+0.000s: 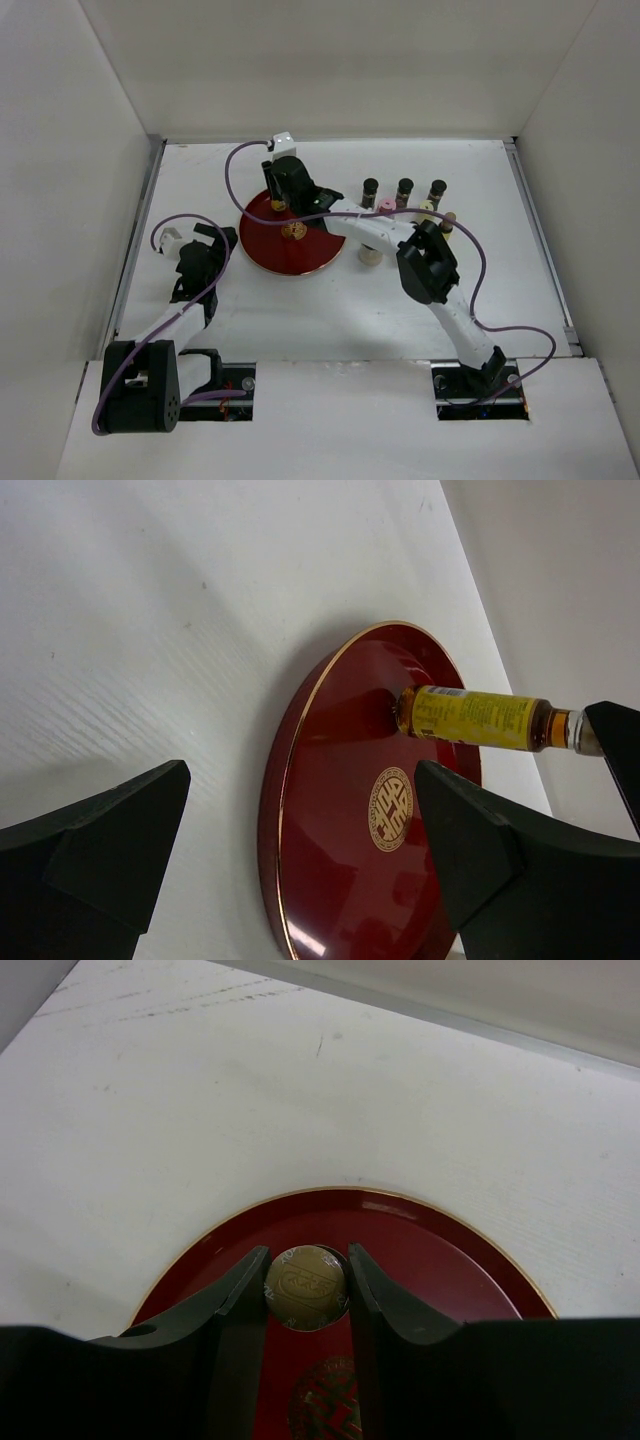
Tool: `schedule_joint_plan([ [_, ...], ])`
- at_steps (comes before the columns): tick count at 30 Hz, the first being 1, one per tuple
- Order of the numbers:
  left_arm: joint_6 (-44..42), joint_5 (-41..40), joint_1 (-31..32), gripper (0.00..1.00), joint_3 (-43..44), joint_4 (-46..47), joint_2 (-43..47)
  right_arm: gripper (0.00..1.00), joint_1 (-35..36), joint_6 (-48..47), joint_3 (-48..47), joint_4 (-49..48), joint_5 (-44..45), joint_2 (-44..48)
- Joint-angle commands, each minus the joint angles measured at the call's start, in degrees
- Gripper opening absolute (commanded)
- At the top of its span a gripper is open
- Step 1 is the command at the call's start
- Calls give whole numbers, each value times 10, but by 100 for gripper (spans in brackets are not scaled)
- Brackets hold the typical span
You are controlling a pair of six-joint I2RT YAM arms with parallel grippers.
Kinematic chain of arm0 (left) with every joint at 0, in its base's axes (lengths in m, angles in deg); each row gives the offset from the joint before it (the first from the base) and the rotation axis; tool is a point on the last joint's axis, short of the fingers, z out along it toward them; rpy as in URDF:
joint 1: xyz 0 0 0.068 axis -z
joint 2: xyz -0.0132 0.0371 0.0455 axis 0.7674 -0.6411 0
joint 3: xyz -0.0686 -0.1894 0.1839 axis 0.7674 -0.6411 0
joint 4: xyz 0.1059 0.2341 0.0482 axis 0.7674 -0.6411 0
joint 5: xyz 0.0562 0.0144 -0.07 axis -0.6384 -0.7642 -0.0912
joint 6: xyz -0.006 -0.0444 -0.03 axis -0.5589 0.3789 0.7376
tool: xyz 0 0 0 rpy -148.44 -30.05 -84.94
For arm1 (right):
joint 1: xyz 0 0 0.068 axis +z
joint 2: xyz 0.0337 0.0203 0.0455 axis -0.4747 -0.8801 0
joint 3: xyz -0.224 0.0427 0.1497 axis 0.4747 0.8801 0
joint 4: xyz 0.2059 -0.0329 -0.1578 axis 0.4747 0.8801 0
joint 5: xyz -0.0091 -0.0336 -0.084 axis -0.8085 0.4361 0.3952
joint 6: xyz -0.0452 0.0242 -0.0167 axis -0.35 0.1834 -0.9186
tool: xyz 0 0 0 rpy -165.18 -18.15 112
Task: Organize the condiment bottles
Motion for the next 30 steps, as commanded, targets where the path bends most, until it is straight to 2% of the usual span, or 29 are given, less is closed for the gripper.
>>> schedule_joint_plan([
  [1, 7, 0, 1, 100, -6, 34, 6, 21, 3, -7, -53, -56, 6, 0],
  [5, 7, 7, 4, 100, -2, 34, 0, 23, 3, 0, -47, -55, 4, -15],
  [12, 6, 4, 7, 100, -2, 34, 0, 35, 3, 13, -33, -60, 2, -24],
  [21, 2, -2, 8, 100, -2, 34, 4, 63, 3, 30, 2, -84, -1, 7],
  [30, 2, -3, 9, 100, -2, 34, 0, 65, 3, 23, 37, -99, -3, 65],
])
